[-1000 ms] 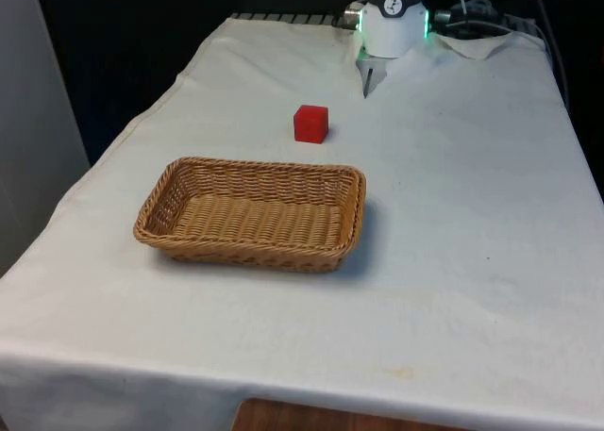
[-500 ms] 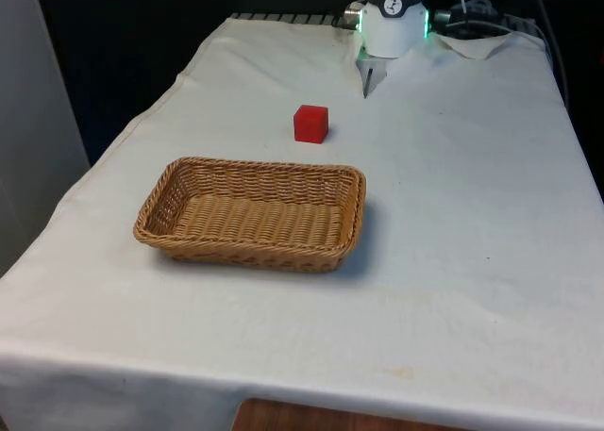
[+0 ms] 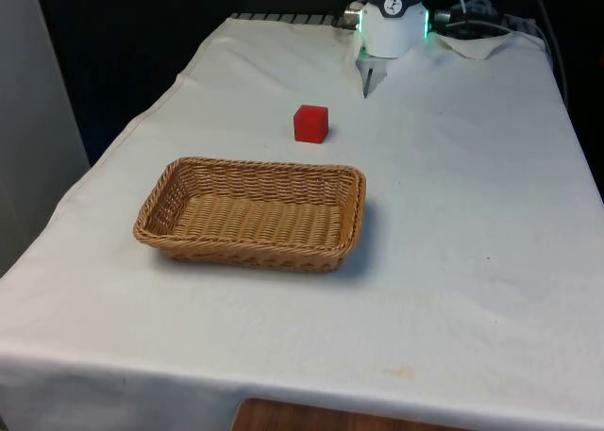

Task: Pick up the cube and place it into the basket.

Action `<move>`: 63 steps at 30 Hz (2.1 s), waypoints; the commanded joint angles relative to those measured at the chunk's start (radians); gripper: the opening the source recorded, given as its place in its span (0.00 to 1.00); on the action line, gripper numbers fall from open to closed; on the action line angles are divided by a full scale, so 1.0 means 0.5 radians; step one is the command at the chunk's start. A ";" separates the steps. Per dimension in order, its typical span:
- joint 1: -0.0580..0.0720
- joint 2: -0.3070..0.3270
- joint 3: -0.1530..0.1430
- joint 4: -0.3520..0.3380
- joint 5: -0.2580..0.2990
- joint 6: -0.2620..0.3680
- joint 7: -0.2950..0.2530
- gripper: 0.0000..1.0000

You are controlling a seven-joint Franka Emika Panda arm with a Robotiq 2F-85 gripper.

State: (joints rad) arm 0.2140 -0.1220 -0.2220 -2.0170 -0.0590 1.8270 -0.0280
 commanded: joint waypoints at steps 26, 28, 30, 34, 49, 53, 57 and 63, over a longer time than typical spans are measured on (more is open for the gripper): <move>-0.014 -0.314 -0.004 -0.420 -0.046 0.224 0.044 1.00; -0.018 -0.334 -0.014 -0.448 -0.048 0.224 0.038 1.00; -0.018 -0.338 -0.016 -0.454 -0.048 0.222 0.036 1.00; -0.028 -0.378 -0.030 -0.510 -0.064 0.224 0.032 1.00; -0.058 -0.538 -0.054 -0.730 -0.148 0.272 0.048 1.00; -0.062 -0.574 -0.058 -0.782 -0.162 0.296 0.058 1.00; -0.060 -0.582 -0.056 -0.794 -0.158 0.298 0.068 1.00; -0.056 -0.578 -0.058 -0.788 -0.148 0.284 0.052 1.00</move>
State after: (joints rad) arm 0.1860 -0.4110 -0.2510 -2.4110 -0.1330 1.9690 -0.0020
